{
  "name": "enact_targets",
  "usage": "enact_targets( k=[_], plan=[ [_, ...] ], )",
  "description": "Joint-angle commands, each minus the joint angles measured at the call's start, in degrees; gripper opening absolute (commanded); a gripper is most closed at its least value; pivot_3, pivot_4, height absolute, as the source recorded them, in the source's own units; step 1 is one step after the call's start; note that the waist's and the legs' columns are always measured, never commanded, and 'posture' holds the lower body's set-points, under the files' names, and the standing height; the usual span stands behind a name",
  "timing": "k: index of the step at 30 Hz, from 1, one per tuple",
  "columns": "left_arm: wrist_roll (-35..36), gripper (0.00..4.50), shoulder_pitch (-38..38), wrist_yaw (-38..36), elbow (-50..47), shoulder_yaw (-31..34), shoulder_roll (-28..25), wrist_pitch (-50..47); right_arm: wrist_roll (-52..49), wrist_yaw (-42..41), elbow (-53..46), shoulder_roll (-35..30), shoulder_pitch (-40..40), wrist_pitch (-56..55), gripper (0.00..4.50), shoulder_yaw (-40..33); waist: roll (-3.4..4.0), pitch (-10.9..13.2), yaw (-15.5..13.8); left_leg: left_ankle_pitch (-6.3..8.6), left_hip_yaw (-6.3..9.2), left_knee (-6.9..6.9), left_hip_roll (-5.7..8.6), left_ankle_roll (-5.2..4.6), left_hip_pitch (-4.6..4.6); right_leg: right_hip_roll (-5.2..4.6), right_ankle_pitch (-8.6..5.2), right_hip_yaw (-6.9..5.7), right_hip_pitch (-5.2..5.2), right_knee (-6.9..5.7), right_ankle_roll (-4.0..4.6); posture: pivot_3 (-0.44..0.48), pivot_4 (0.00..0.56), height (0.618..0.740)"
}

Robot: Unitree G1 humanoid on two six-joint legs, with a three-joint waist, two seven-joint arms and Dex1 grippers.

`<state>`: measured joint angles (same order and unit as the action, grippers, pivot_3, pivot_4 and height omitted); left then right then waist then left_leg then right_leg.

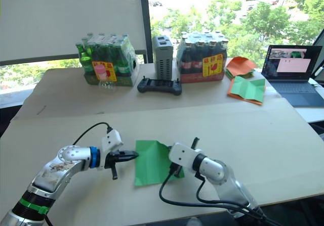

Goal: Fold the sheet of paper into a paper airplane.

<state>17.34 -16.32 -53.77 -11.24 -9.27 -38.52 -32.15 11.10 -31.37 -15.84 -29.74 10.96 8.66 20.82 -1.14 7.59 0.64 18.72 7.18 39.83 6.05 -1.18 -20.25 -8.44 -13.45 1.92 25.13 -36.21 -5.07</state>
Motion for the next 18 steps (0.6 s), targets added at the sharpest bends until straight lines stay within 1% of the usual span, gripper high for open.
enact_targets(
  k=[1, 4, 6, 10, 14, 18],
  plan=[
    [2.9, 0.0, -3.7, -1.5, -0.4, 2.7, -0.2, -1.5, 1.6, -1.4, 0.0, -0.5, 0.4, -1.3, 0.06, 0.7, 0.0, 0.0, 0.1, 0.0, 0.0, 0.0, 0.0, 0.0, 0.0, 0.0, 0.0, 0.0, 0.0, 0.0, 0.0, 0.0, 0.15, 0.735],
    [4.7, 0.0, -7.5, -2.1, 1.1, 3.4, 1.0, -2.9, 2.1, -2.8, 0.5, -0.6, 0.5, -0.8, 0.06, 1.2, 0.0, 0.0, 0.1, 0.0, 0.0, 0.0, -0.01, 0.0, 0.0, 0.0, 0.0, 0.0, 0.01, -0.01, 0.0, 0.0, 0.15, 0.735],
    [4.6, 0.0, -10.0, -2.4, 3.0, 2.5, 2.2, -2.8, 2.4, -3.6, 0.8, -0.5, 0.5, -0.5, 0.06, 1.4, -0.01, 0.0, 0.0, 0.0, 0.01, 0.03, 0.0, 0.0, -0.01, 0.0, 0.0, -0.01, -0.02, 0.0, 0.0, 0.0, 0.15, 0.735],
    [1.3, 0.0, -12.9, -3.2, 7.3, -1.6, 4.8, 0.2, 3.2, -4.1, 1.4, 0.1, 0.9, 0.3, 0.06, 1.3, -0.01, 0.0, 0.1, 0.0, 0.02, 0.04, 0.0, 0.0, 0.0, 0.0, 0.0, -0.02, -0.03, -0.02, 0.0, 0.0, 0.15, 0.735],
    [-1.7, 0.0, -17.1, -2.2, 13.1, -4.4, 8.7, 3.0, 3.5, -4.2, 1.8, 0.8, 1.2, 0.7, 0.06, 1.2, -0.02, 0.0, 0.1, 0.0, 0.01, 0.09, 0.01, 0.0, -0.01, 0.01, 0.0, -0.03, -0.03, -0.02, 0.0, 0.0, 0.15, 0.735],
    [-2.8, 0.0, -20.4, -1.8, 16.2, -5.4, 12.3, 4.2, 3.8, -4.6, 1.6, 1.4, 1.1, 1.2, 0.06, 1.4, -0.02, 0.0, 0.1, 0.0, 0.01, 0.12, 0.02, 0.0, -0.02, 0.0, 0.01, -0.02, -0.06, -0.01, -0.01, 0.0, 0.15, 0.735]
  ],
)
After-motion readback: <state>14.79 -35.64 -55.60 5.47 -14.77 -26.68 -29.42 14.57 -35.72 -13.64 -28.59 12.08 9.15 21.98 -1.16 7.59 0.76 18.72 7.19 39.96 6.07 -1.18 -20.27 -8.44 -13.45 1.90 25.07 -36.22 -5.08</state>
